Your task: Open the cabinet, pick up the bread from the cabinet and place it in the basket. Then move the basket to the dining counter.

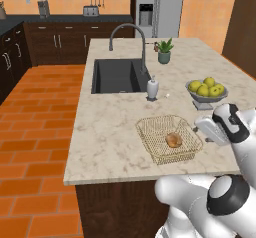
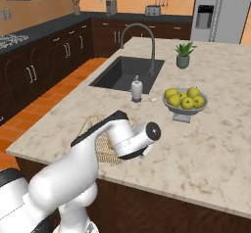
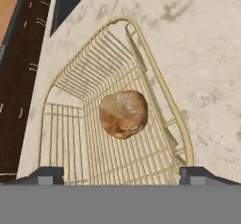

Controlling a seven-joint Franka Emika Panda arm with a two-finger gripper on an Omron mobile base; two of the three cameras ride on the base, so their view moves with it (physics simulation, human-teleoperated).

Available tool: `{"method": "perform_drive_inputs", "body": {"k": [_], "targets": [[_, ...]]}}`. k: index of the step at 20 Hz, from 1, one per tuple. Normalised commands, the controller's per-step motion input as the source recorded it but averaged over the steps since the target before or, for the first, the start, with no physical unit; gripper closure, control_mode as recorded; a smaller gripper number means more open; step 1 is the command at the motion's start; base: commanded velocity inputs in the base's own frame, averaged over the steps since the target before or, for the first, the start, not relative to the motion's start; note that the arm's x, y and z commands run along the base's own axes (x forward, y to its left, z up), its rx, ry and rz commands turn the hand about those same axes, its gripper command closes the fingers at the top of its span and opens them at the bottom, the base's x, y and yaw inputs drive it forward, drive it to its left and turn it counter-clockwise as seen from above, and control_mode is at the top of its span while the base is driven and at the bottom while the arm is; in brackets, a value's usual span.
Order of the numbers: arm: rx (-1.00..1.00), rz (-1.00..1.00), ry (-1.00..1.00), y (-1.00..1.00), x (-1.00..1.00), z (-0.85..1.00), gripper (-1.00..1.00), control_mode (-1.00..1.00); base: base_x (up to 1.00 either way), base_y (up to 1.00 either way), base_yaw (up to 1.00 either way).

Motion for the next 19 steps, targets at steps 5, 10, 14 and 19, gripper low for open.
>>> {"method": "perform_drive_inputs", "body": {"k": [5, 10, 14, 19], "targets": [[0.00, 0.00, -0.17, 0.00, -0.39, 0.66, -1.00, -1.00, 0.00, 0.00, 0.00], [0.00, 0.07, -0.17, 0.22, -0.50, 0.90, -1.00, -1.00, 0.00, 0.00, 0.00], [0.01, 0.11, -0.17, 0.41, -0.57, 0.90, -1.00, -1.00, 0.00, 0.00, 0.00], [0.04, 0.14, -0.15, 0.42, -0.62, 0.94, -1.00, -1.00, 0.00, 0.00, 0.00]]}}
